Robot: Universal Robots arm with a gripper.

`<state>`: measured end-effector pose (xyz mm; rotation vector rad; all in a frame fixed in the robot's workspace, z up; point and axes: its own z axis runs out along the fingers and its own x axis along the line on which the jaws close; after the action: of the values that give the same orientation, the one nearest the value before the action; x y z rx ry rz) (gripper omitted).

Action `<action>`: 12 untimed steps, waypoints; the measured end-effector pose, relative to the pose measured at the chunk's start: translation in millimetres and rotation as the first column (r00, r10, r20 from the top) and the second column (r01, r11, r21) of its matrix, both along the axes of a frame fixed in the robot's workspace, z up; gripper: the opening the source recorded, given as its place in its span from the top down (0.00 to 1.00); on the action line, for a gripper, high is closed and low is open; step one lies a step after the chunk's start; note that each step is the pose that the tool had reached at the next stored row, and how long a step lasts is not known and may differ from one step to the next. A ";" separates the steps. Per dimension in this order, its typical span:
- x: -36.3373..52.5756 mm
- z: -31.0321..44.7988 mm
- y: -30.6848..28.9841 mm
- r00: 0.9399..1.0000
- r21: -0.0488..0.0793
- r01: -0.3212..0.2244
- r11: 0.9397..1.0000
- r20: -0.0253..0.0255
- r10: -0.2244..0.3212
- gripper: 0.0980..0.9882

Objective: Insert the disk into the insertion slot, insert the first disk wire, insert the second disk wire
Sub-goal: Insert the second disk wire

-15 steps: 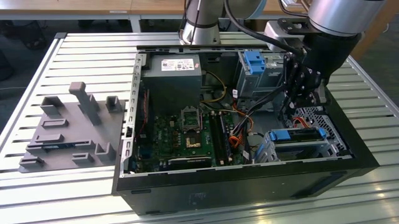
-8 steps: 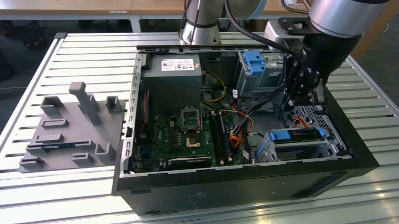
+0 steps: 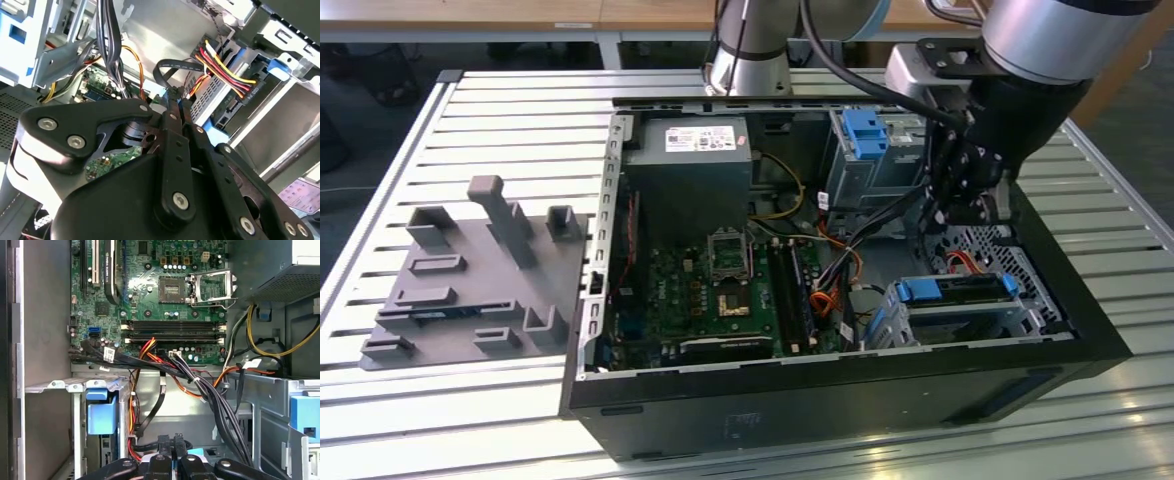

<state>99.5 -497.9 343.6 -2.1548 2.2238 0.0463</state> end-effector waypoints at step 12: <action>0.0 -0.9 -18.2 1.000 0.025 0.000 1.000 0.000 0.000 0.94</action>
<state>99.5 -516.2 342.7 -2.1424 2.2108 0.0736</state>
